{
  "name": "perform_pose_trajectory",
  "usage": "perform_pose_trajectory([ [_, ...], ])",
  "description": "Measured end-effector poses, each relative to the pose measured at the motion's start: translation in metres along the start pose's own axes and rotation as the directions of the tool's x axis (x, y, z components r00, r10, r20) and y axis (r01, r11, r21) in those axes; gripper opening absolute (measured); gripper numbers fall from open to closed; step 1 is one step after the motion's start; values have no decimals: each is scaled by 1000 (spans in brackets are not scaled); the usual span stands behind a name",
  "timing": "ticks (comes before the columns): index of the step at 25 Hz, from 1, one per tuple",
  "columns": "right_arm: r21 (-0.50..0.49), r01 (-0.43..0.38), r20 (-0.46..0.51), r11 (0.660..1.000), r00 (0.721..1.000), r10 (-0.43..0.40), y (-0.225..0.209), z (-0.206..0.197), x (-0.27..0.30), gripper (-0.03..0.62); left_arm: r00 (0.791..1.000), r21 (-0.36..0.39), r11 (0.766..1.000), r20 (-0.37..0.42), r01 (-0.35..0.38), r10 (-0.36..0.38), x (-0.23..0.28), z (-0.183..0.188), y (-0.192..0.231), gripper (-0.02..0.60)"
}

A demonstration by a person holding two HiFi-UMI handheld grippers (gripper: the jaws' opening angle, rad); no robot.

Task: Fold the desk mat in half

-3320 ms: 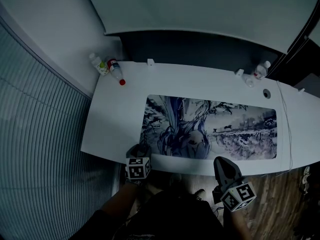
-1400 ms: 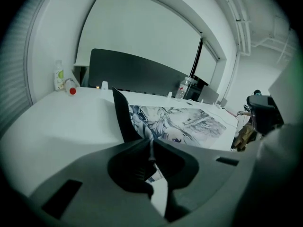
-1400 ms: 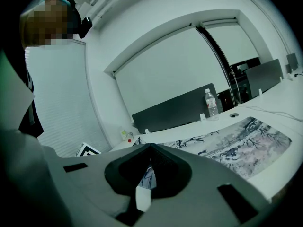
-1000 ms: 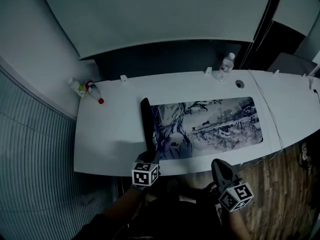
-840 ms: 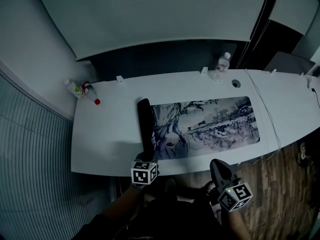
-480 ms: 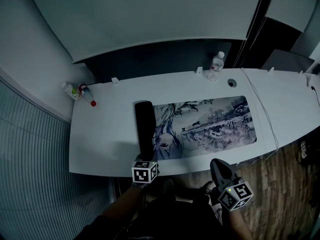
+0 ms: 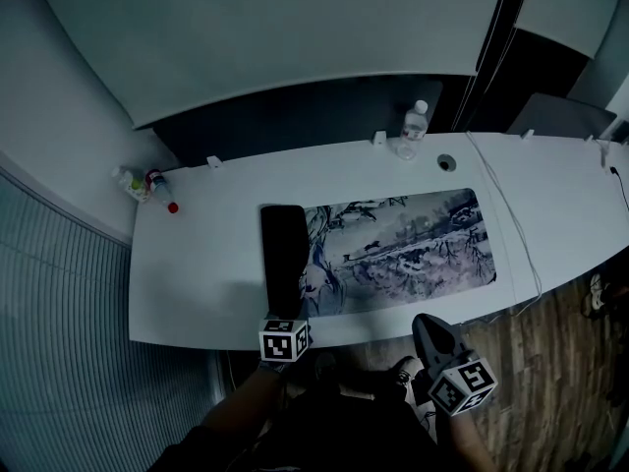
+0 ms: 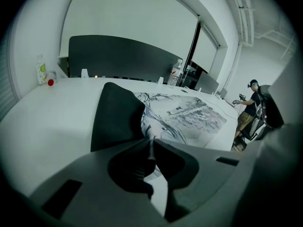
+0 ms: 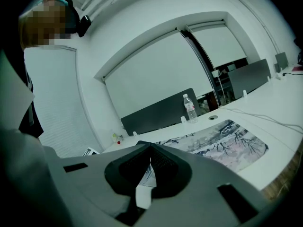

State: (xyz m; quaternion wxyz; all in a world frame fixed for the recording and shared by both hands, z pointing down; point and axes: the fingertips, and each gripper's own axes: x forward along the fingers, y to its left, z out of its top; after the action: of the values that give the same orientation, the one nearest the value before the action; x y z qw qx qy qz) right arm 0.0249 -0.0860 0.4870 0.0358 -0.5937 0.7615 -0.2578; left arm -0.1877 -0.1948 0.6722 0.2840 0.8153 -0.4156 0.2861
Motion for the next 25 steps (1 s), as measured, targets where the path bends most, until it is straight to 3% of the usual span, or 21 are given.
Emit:
perform_pose_trajectory([
  [25, 8, 21, -14, 1000, 1000, -21, -60, 7, -24, 20, 1000, 29, 1000, -30, -5, 6, 29, 8, -55, 32],
])
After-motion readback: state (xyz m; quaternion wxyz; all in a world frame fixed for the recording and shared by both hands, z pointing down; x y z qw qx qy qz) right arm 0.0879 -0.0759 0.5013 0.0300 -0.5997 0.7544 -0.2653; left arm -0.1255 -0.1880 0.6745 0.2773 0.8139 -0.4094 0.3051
